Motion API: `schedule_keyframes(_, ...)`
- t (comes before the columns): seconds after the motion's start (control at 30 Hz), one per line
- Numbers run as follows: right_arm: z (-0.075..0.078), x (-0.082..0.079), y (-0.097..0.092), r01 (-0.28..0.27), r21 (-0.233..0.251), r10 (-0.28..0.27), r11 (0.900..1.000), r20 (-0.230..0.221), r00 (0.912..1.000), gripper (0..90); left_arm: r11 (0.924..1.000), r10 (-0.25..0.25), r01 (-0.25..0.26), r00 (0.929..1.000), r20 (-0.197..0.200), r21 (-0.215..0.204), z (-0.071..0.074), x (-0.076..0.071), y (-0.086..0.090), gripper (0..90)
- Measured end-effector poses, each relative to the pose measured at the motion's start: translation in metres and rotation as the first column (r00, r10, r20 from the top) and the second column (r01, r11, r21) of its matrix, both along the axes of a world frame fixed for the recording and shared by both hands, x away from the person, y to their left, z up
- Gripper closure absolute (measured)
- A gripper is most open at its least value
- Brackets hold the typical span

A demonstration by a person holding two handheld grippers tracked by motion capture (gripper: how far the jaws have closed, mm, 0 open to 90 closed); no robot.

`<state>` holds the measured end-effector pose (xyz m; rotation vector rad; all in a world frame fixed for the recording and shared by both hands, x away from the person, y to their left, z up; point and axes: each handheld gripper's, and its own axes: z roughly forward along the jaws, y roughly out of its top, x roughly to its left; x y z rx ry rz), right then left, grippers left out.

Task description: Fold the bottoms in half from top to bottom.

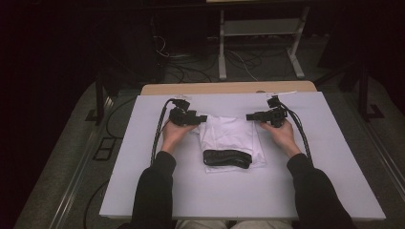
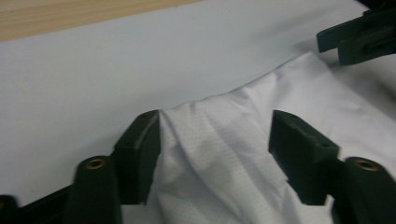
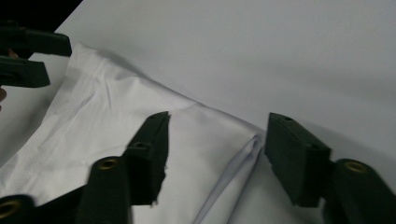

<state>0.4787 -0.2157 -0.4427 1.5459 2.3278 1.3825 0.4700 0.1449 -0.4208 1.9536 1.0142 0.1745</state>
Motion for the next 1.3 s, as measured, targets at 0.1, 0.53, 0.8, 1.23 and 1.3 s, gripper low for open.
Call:
schedule_keyframes(0.1, 0.006, -0.004, -0.001, -0.017, -0.012, 0.018, 0.9998, 0.021, 0.9996, 19.0, 0.9998, 0.003, -0.003, 0.9999, 0.011, -0.021, 0.007, -0.002, 0.002, 19.8)
schedule_keyframes(0.53, 0.03, -0.022, -0.003, -0.075, -0.061, 0.079, 0.9953, 0.064, 0.9948, 0.0, 0.999, -0.008, 0.011, 0.9987, 0.05, -0.045, 0.026, -0.019, 0.013, 0.0)
schedule_keyframes(0.8, 0.044, -0.04, -0.011, -0.089, -0.051, 0.094, 0.9947, 0.099, 0.9907, 0.0, 0.9981, -0.017, 0.02, 0.9981, 0.059, -0.058, 0.031, -0.032, 0.019, 0.0)
schedule_keyframes(1.23, 0.052, -0.068, -0.027, -0.098, -0.069, 0.107, 0.9928, 0.134, 0.9852, 0.0, 0.9977, 0.004, 0.001, 0.9977, 0.068, -0.067, 0.03, -0.05, 0.037, 0.0)
schedule_keyframes(1.3, 0.052, -0.072, -0.029, -0.099, -0.068, 0.108, 0.9927, 0.141, 0.9841, 0.0, 0.9974, 0.007, -0.002, 0.9976, 0.069, -0.072, 0.03, -0.053, 0.041, 0.0)
